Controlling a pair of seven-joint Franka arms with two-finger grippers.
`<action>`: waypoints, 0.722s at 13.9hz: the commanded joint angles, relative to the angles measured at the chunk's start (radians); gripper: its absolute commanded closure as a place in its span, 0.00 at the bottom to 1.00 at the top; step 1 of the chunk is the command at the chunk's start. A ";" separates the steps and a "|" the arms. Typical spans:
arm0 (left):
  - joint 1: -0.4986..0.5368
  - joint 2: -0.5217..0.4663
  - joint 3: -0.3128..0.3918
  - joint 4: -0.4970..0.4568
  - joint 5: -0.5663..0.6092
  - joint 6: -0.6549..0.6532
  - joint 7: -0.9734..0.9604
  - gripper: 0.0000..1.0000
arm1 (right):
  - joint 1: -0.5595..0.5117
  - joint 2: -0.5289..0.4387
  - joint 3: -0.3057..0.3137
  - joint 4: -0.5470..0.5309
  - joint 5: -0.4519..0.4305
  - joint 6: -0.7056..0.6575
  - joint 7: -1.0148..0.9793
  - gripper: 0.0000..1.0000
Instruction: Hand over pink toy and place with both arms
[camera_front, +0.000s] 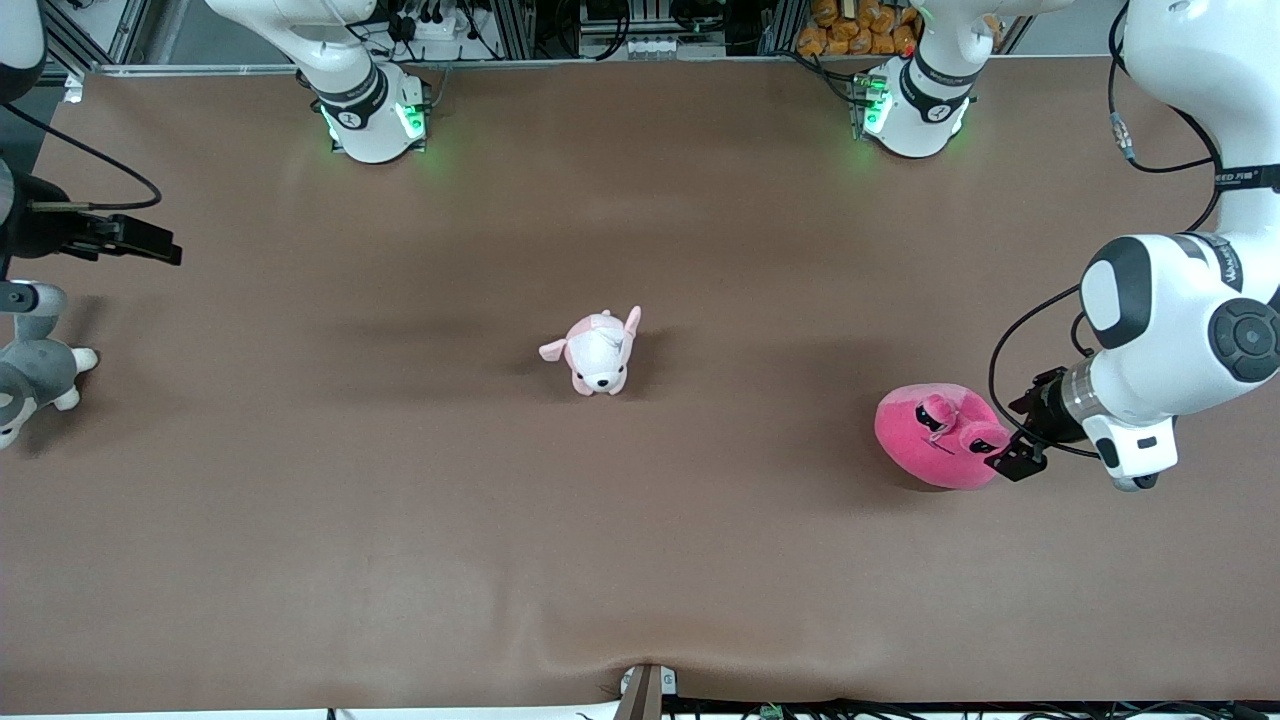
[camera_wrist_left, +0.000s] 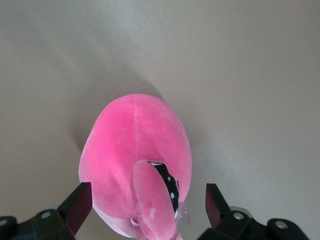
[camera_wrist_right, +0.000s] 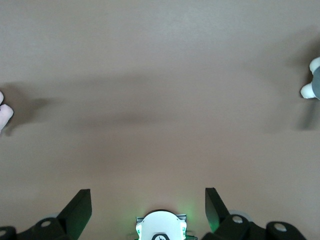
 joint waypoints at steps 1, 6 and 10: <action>0.001 -0.004 0.000 -0.024 -0.016 0.017 -0.015 0.00 | 0.035 0.038 -0.001 0.043 -0.017 0.009 -0.002 0.00; -0.001 -0.011 -0.002 -0.052 -0.016 0.015 -0.027 1.00 | 0.037 0.083 -0.004 0.086 -0.005 -0.034 0.004 0.00; -0.001 -0.019 -0.003 -0.046 -0.018 0.017 -0.035 1.00 | 0.038 0.138 -0.001 0.089 0.072 -0.078 0.164 0.00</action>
